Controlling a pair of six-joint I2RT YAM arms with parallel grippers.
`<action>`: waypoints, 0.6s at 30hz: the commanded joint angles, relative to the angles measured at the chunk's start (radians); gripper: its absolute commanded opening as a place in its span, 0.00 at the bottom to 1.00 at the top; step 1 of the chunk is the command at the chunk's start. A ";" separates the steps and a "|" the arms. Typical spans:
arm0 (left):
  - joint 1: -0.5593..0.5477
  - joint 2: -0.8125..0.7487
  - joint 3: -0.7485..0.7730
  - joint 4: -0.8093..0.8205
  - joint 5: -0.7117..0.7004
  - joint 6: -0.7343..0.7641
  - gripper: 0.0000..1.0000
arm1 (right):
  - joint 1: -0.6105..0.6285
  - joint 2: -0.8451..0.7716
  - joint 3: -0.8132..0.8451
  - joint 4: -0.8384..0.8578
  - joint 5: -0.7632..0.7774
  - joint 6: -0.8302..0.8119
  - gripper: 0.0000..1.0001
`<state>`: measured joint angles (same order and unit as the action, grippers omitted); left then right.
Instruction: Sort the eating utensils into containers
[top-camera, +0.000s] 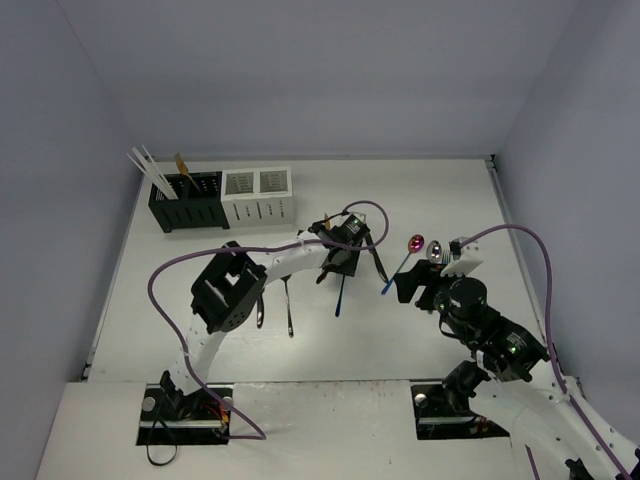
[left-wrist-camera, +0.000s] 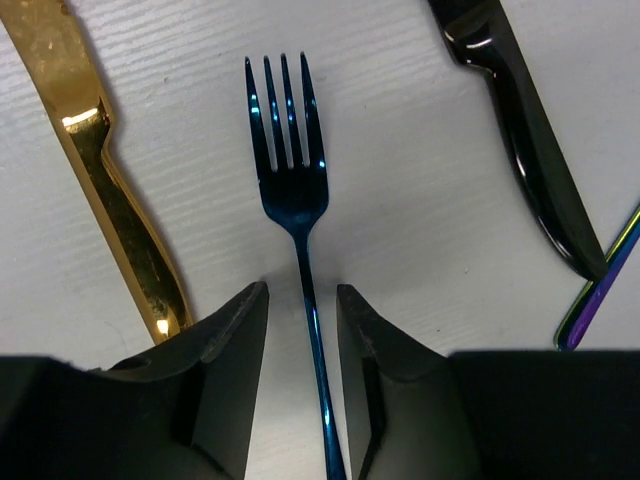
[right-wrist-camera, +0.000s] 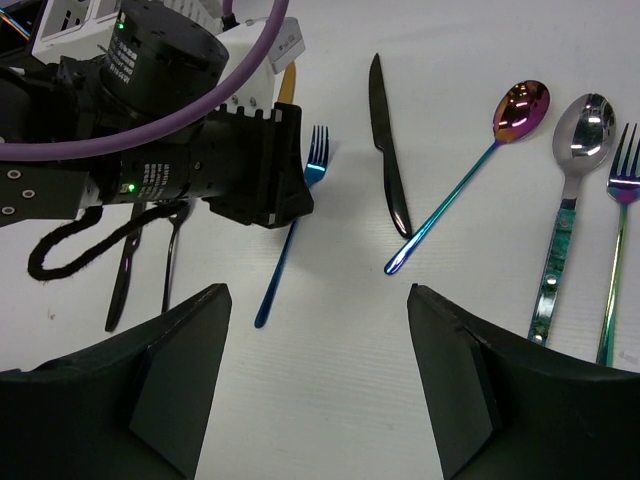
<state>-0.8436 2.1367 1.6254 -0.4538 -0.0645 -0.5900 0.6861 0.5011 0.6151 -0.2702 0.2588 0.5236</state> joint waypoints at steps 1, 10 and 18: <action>-0.006 0.033 0.068 -0.028 -0.039 -0.032 0.29 | -0.006 0.020 0.012 0.040 0.041 0.011 0.69; -0.005 -0.013 0.060 -0.036 -0.066 -0.030 0.00 | -0.006 0.021 0.009 0.040 0.050 0.012 0.69; 0.047 -0.292 0.074 -0.042 -0.105 0.026 0.00 | -0.007 0.024 0.015 0.038 0.058 0.005 0.69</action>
<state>-0.8360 2.1021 1.6495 -0.5050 -0.1157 -0.6028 0.6861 0.5052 0.6151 -0.2734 0.2756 0.5236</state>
